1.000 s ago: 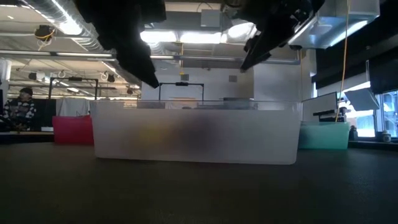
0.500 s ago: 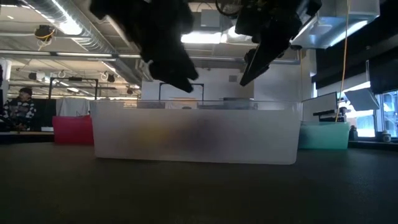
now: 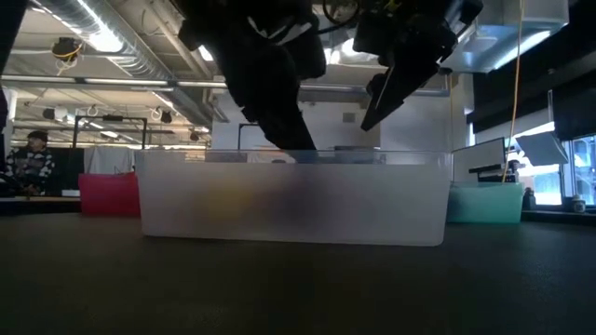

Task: Sort produce into baskets
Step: Put the apple into the blue bin

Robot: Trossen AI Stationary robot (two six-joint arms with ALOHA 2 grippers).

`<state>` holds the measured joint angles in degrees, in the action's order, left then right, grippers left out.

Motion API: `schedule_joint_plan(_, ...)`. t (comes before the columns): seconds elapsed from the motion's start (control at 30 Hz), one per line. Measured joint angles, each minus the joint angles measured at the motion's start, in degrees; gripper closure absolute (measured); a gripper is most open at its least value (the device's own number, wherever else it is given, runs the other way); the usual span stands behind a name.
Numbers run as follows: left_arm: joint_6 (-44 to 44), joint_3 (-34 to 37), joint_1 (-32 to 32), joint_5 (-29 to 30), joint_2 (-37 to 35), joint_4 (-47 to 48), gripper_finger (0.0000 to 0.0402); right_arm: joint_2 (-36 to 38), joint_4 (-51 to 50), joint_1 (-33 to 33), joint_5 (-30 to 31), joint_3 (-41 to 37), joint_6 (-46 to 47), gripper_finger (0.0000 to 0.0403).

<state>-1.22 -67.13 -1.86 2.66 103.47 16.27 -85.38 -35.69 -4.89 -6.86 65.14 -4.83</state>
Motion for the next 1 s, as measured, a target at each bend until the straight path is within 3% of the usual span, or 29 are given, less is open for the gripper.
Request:
schedule_joint_plan(0.47, 1.33, -0.22, 1.17, -1.68, 3.97, -0.13, 0.0067, 0.00, -0.16, -0.06, 0.10, 0.00, -0.16, 0.0047)
schedule_joint_plan(0.77, -0.05, -0.54, 1.24, -1.93, 3.24, 0.70, 0.0126, 0.00, -0.82, 0.00, 0.20, 0.00, -0.16, 0.0047)
schedule_joint_plan(1.0, -0.09, -0.92, 1.07, -1.28, -0.31, 2.37, 0.0131, 1.75, -3.35, 0.04, -0.71, 0.00, 1.43, 0.0047)
